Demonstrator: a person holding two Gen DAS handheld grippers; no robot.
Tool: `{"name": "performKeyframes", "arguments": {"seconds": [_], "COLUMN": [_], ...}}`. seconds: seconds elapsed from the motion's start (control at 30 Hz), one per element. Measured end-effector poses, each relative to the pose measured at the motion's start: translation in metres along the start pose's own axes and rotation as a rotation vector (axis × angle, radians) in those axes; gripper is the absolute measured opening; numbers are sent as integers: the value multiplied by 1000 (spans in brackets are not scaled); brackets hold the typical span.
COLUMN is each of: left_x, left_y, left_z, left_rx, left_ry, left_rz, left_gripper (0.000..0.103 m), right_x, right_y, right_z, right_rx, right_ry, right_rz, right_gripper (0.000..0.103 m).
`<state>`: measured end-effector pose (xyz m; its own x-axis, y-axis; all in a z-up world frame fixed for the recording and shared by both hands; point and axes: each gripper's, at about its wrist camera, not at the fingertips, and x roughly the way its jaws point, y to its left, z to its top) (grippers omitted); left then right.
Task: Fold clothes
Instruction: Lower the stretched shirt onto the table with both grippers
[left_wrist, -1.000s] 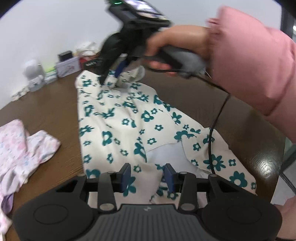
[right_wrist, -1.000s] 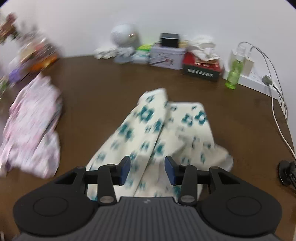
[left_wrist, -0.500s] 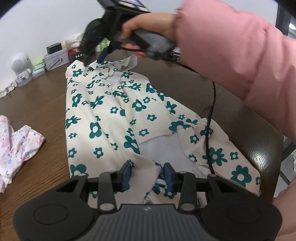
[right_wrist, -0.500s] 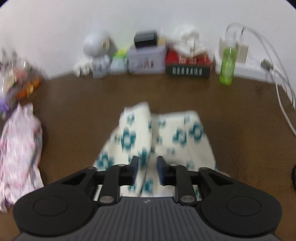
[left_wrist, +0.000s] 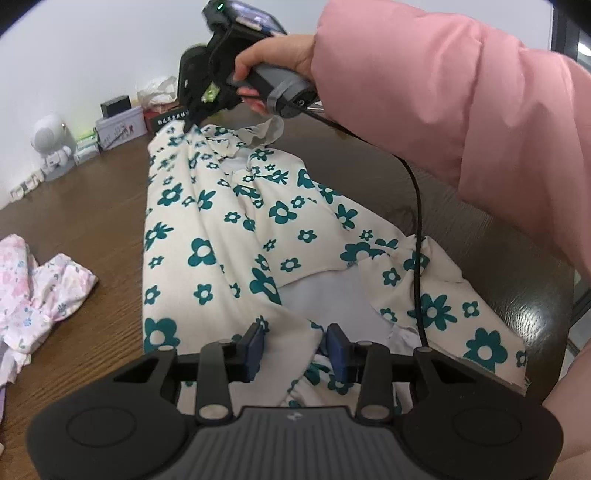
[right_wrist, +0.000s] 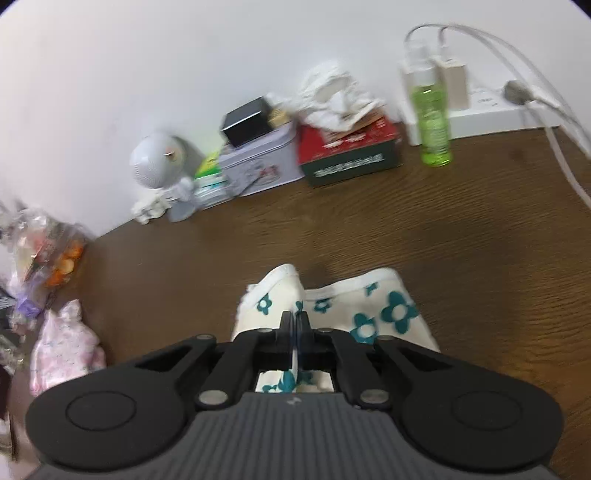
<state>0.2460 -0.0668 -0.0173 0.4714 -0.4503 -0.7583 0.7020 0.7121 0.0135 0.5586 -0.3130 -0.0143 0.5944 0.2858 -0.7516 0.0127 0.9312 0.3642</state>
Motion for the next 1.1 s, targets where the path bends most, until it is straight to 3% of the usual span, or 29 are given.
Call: {"name": "performKeyframes", "arguments": {"seconds": [0.1,0.2,0.27,0.33,0.37,0.47,0.7,0.77,0.8,0.97,1.1], "left_x": [1,0,-5,-14,-19,-31,-18,-13,-14,-14,-13], "left_y": [0,3,8,14,17,27,42,40,39,39,38], "left_z": [0,1,2,3,4,4,-7,-12,-14,-14,-13], "left_rx": [7,-5,-32,-61,-64,-75,-115,-112,-104,-119,-112], "left_ry": [0,1,-6,-26,-40,-71,12,17,15,9,6], "left_rz": [5,-10,-44,-77,-64,-20,-7,6,16,21,32], "left_gripper": [36,35,36,37,38,38,35,36,36,36,38], "right_x": [13,20,13,-6,-17,-46,-72,-65,-64,-72,-81], "right_y": [0,4,4,5,9,29,77,82,82,65,54], "right_z": [-3,-9,-9,-11,-14,-33,-118,-138,-145,-153,-150], "right_rx": [-42,-92,-66,-54,-77,-193,-542,-614,-641,-672,-611], "right_ry": [25,30,14,-22,-32,3,135,168,175,182,174], "right_rz": [-58,-60,-48,-25,-18,35,49,15,1,-76,-44], "right_gripper": [1,3,12,32,34,35,35,28,20,10,10]}}
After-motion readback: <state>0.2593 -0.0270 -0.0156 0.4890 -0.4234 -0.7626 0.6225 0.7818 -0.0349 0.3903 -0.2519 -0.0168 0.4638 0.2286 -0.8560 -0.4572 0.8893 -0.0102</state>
